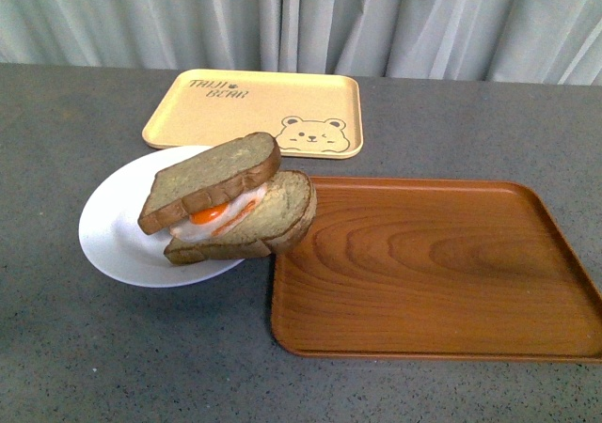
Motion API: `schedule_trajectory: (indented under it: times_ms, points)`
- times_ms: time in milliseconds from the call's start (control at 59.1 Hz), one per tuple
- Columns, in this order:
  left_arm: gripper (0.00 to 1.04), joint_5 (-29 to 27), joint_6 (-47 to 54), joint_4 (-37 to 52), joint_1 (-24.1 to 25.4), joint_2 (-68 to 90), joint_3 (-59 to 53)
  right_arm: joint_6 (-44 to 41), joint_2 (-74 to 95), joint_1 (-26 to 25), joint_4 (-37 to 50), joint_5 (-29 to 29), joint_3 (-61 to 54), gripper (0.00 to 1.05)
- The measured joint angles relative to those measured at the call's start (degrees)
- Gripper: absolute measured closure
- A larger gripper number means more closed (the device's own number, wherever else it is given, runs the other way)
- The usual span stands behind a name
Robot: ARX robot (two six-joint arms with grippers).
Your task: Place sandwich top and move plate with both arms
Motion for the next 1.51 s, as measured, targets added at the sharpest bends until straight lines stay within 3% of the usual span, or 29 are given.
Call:
schedule_trajectory:
  times_ms: [338,406,474,964,1505]
  points:
    - [0.09,0.00,0.00,0.00,0.00,0.00,0.00,-0.11,-13.20,-4.59,-9.18,-4.42,-4.46,1.03]
    - [0.09,0.00,0.00,0.00,0.00,0.00,0.00,-0.15,-16.39,-7.69,-12.11,-9.09,-4.48,1.03]
    - [0.09,-0.02,0.00,0.00,0.00,0.00,0.00,-0.13,-19.67,-9.73,-14.75,-9.46,-4.52,1.03]
    - [0.09,0.00,0.00,0.00,0.00,0.00,0.00,-0.15,-36.50,-10.12,-30.40,-9.90,-4.57,1.03]
    - [0.09,-0.02,0.00,0.00,0.00,0.00,0.00,-0.15,-47.19,-10.12,-40.96,-9.90,-4.57,1.03]
